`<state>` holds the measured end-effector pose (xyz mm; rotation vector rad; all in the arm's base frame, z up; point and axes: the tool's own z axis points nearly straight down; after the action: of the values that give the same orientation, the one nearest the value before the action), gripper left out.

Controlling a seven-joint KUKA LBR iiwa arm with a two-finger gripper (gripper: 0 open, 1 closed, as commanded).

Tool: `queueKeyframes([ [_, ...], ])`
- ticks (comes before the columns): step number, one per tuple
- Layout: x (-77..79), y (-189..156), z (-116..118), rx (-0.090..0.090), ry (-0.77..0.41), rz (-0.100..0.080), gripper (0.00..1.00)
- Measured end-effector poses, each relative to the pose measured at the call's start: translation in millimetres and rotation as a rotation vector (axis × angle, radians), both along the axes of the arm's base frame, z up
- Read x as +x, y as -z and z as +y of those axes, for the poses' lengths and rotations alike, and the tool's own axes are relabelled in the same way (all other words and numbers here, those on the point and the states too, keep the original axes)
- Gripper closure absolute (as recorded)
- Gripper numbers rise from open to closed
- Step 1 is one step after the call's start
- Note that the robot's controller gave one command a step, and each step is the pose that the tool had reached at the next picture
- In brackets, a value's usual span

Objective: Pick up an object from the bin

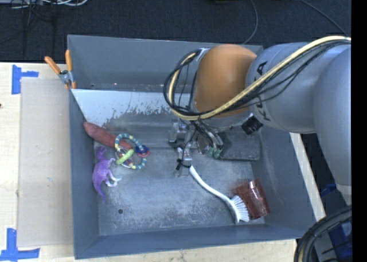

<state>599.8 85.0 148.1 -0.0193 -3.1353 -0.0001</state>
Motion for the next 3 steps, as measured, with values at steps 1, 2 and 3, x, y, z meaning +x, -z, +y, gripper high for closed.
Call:
queueKeyframes([
  [1,-47.1,-10.6,15.8,-0.001,-0.008,-0.001,0.0],
  [2,-45.4,-9.6,-1.2,0.003,0.002,0.003,0.0],
  [3,-23.0,1.2,-45.6,-0.001,-0.019,-0.003,0.0],
])
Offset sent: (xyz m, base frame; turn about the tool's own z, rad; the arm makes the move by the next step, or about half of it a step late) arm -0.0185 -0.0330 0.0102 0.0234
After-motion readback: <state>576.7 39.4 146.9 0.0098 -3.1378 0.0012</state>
